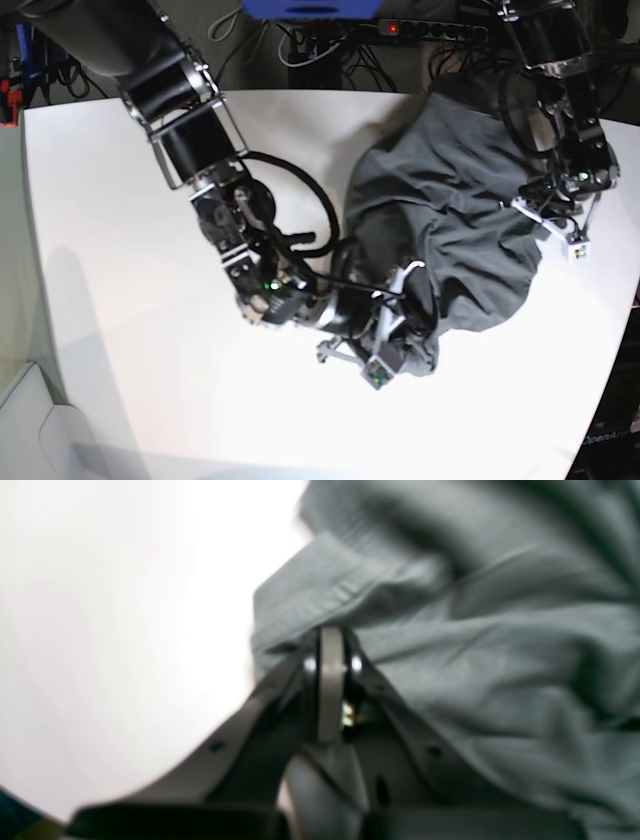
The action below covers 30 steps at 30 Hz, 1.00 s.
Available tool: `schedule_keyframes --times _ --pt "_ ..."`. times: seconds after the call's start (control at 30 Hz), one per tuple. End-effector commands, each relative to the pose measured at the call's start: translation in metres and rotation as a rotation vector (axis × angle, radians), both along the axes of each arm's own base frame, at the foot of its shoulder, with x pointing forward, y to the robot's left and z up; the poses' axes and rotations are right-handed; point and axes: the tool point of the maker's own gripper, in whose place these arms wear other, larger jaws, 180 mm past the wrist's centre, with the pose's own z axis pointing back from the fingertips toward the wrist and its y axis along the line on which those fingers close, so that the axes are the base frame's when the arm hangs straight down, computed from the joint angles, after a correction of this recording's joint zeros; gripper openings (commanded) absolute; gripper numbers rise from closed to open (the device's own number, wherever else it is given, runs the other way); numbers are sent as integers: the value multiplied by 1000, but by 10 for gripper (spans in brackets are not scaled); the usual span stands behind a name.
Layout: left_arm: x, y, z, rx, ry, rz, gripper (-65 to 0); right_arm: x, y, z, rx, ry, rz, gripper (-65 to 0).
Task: Layout the t-shirt on the table in an organized manner, then fold the t-shirt properly
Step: 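Bring the right gripper's fabric over to the left gripper, bunching the shirt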
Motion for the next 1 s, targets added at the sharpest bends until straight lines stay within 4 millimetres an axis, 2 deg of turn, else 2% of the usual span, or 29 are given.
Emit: schedule_keyframes --times 0.0,0.2,0.33,0.47,0.63,0.7,0.87,0.9,0.97 --pt "5 10 10 19 -33 11 -647 0 19 34 68 -65 40 -650" --pt "1 16 6 20 -18 28 -647 -35 66 37 55 -83 176 -650" --pt "4 12 6 9 -25 28 -647 -67 91 27 21 -88 279 -650" --pt "4 12 6 12 -24 27 -647 -91 105 17 -11 -93 354 -650" --pt "4 15 7 18 -24 27 -647 -98 108 13 -26 -89 377 -640" --pt "4 14 7 13 -26 27 -647 -105 112 10 -33 -92 397 -580" --pt "4 12 6 11 -25 27 -647 -112 113 6 -30 -77 404 -364" --pt "4 13 6 14 -25 27 -647 -116 114 10 -14 -84 409 -336" --pt "4 13 6 14 -25 27 -647 -124 115 21 19 -103 419 -323"
